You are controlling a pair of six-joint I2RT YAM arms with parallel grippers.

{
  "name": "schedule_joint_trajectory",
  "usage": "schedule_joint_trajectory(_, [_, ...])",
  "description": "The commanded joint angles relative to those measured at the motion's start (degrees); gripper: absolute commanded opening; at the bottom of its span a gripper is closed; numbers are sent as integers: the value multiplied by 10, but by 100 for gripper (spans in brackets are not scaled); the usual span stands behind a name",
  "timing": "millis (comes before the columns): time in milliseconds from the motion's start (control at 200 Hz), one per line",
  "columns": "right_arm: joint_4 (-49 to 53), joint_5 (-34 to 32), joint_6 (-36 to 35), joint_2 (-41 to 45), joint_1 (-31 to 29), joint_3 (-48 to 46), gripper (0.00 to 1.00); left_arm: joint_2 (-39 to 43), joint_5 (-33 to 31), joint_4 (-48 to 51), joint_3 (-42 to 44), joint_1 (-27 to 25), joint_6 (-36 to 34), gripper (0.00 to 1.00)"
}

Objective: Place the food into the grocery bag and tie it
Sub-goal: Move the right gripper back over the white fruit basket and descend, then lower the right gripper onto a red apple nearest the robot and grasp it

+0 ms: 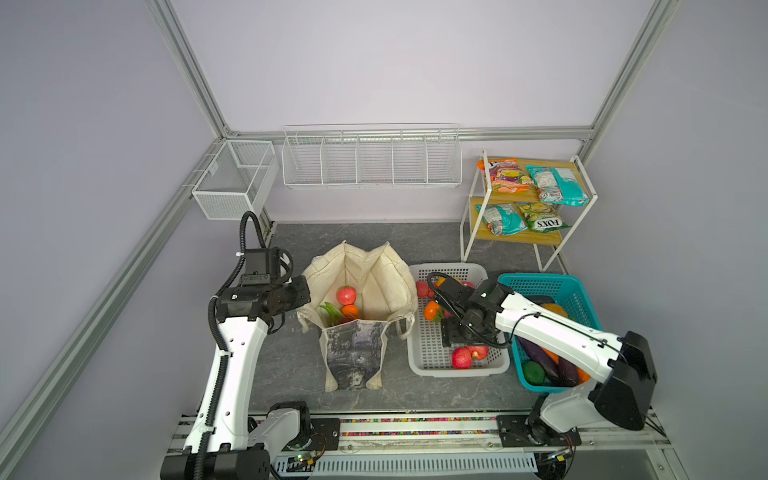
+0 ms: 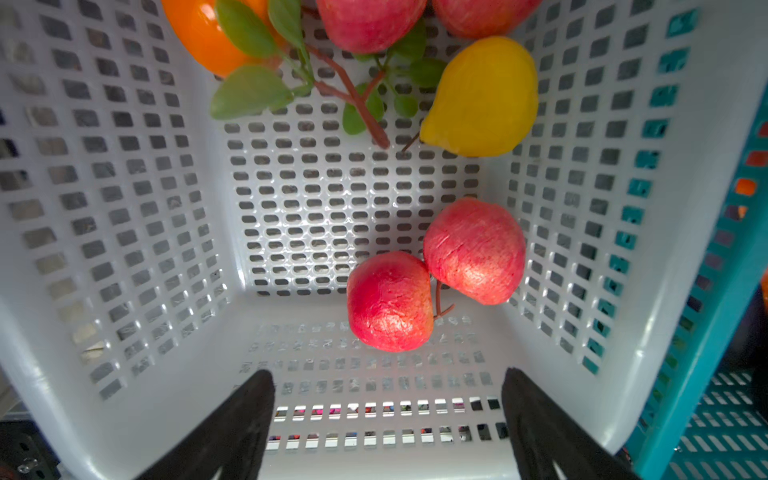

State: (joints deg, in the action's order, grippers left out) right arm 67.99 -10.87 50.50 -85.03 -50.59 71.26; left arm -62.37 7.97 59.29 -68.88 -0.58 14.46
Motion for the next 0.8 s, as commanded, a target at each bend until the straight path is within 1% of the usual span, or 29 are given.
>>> schedule_joint_trajectory(0, [22,11,45,3,-9,-12,88,4,4,-2,10,4,-5,0])
schedule_joint_trajectory(120, [21,-4,51,2,-9,-16,89,5,6,-4,14,4,-4,0])
schedule_joint_trajectory(295, [0,-5,59,2,-7,-31,89,4,7,-6,14,4,-5,0])
schedule_joint_trajectory(795, [-67,27,82,6,2,-84,99,7,7,-4,13,4,-4,0])
